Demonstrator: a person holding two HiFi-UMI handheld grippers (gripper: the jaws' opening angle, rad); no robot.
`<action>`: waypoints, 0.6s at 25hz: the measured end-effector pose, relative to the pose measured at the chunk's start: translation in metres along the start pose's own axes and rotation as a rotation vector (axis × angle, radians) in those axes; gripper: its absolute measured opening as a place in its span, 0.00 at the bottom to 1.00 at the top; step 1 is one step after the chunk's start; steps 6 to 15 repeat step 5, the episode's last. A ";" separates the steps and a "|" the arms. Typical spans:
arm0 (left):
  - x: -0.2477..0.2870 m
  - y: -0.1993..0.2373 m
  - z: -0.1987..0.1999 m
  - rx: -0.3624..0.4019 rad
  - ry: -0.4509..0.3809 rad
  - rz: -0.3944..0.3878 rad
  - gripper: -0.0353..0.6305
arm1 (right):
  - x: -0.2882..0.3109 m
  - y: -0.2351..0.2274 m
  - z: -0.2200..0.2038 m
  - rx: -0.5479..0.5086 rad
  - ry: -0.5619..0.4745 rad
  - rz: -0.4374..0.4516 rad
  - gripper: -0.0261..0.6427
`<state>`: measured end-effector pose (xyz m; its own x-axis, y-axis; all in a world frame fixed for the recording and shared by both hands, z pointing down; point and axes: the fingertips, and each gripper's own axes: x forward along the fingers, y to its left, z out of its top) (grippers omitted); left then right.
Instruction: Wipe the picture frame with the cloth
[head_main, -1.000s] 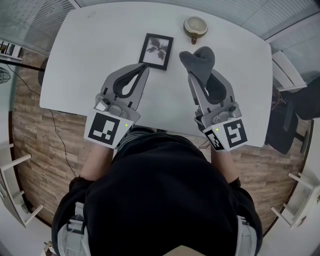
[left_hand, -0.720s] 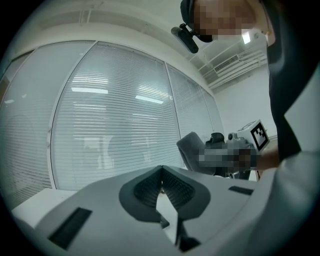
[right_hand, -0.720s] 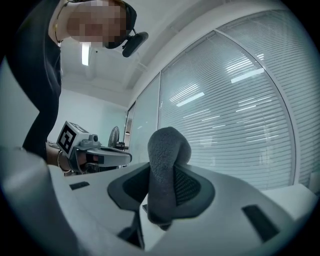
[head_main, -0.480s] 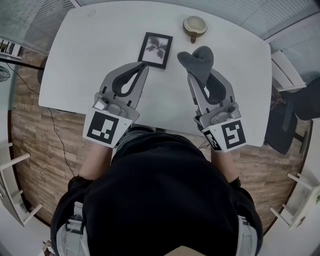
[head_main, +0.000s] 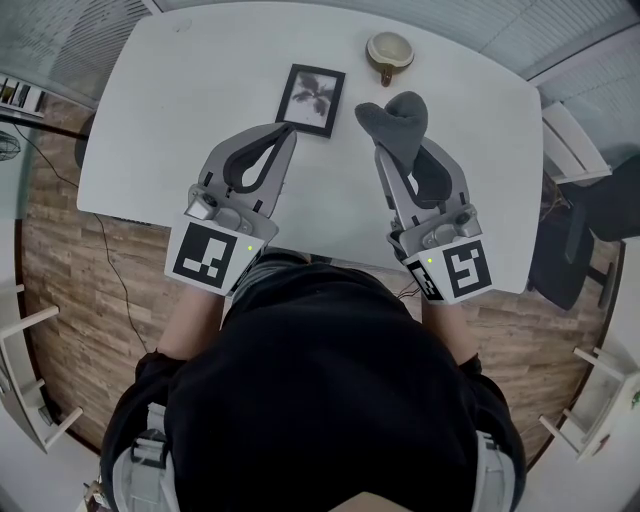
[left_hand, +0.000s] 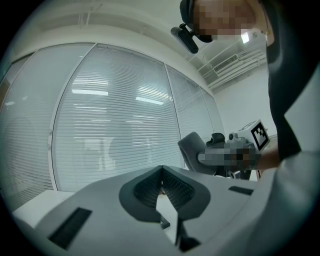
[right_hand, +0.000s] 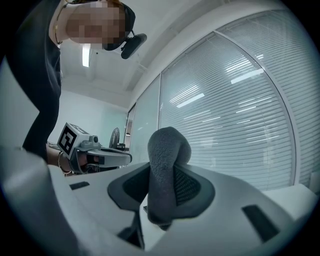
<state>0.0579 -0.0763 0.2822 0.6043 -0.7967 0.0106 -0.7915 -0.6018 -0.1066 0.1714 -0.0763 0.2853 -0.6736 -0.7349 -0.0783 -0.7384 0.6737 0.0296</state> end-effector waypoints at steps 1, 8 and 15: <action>0.000 0.000 0.000 -0.003 0.000 0.001 0.07 | 0.000 0.000 0.000 0.001 -0.001 -0.001 0.21; -0.001 0.002 -0.001 -0.011 -0.003 0.005 0.07 | -0.001 -0.001 0.000 0.003 -0.003 -0.003 0.21; -0.001 0.002 -0.001 -0.011 -0.003 0.005 0.07 | -0.001 -0.001 0.000 0.003 -0.003 -0.003 0.21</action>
